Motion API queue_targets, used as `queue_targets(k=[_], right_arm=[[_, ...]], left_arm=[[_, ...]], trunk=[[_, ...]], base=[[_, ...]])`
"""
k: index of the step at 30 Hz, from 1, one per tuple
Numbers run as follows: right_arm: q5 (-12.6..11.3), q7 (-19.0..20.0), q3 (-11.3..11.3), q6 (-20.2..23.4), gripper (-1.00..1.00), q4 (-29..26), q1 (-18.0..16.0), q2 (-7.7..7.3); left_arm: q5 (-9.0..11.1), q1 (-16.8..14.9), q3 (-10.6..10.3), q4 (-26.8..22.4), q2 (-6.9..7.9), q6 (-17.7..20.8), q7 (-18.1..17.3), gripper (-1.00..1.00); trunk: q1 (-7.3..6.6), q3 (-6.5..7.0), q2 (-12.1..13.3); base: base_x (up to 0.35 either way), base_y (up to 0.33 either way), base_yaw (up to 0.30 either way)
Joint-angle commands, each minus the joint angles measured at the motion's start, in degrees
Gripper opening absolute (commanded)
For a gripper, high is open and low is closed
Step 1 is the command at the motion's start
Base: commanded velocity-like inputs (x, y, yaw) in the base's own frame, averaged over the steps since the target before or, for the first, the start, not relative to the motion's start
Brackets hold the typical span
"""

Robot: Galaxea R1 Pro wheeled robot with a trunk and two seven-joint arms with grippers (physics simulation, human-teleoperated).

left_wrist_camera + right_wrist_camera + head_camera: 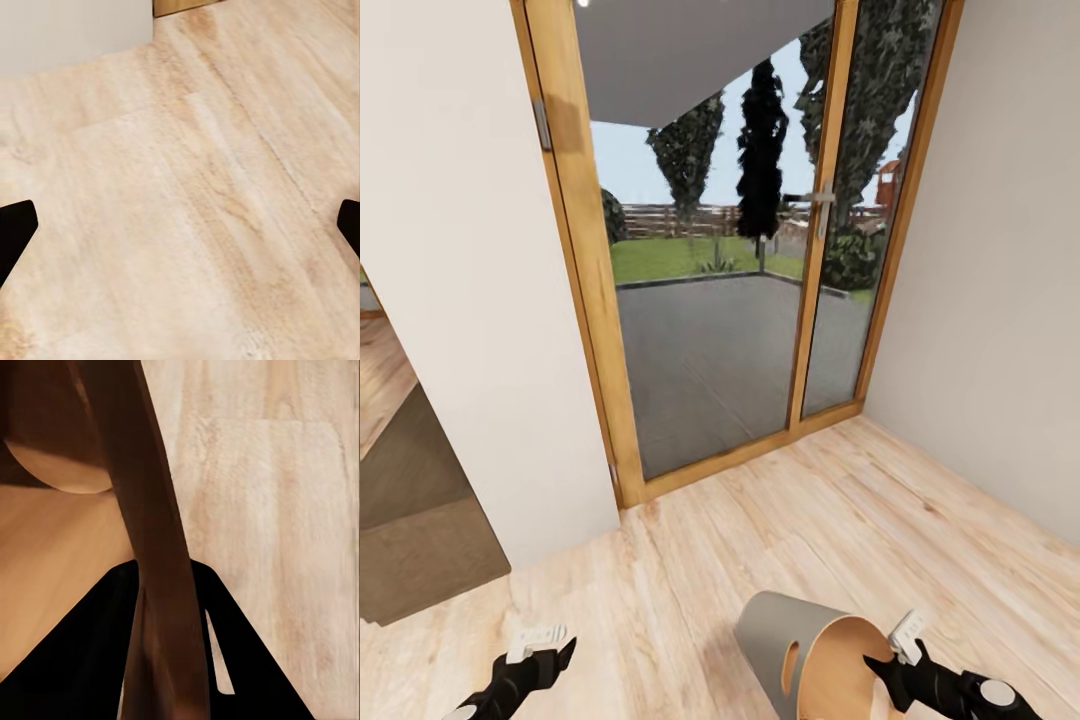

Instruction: Put the three can of soda from the living room inside the tash can in the kitchen.

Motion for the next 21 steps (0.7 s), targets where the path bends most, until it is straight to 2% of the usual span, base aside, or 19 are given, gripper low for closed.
queue_targets(k=[1,7,11,14,19,21], right_arm=[[-0.4,-0.4,-0.1,-0.8,-1.0,0.4,0.0,0.03],[-0.5,-1.7,-0.1,-3.4,-1.0,2.5,0.0,0.05],[-0.6,-1.9,-0.1,-4.2,-1.0,2.8,0.1,0.01],[-0.6,-2.0,-0.1,-5.2,-1.0,3.0,0.1,0.09],[-0.6,-2.1,0.0,-5.5,-1.0,3.1,0.2,0.26],[-0.5,-2.1,0.0,-5.6,-1.0,3.1,0.2,0.31]], left_arm=[[0.0,0.1,0.0,0.2,0.04,-0.5,-0.2,1.0],[0.1,0.5,0.0,0.8,0.24,-5.1,-4.5,1.0],[0.2,0.8,0.0,1.0,0.39,-7.0,-5.6,1.0],[0.2,2.4,0.0,1.6,1.01,-10.1,-6.2,1.0],[0.2,3.6,0.0,2.4,1.39,-12.6,-6.6,1.0],[0.2,3.8,0.0,2.6,1.5,-13.1,-8.2,1.0]], trunk=[[-0.23,0.19,0.4],[-1.55,1.27,2.8],[-2.43,1.99,4.4],[-3.08,2.53,5.6],[-4.18,3.42,7.6],[-4.62,3.78,8.4]], base=[[0.0,0.0,0.0],[0.0,0.0,0.0],[0.0,0.0,0.0],[0.0,0.0,0.0],[0.0,0.0,0.0],[0.0,0.0,0.0]])
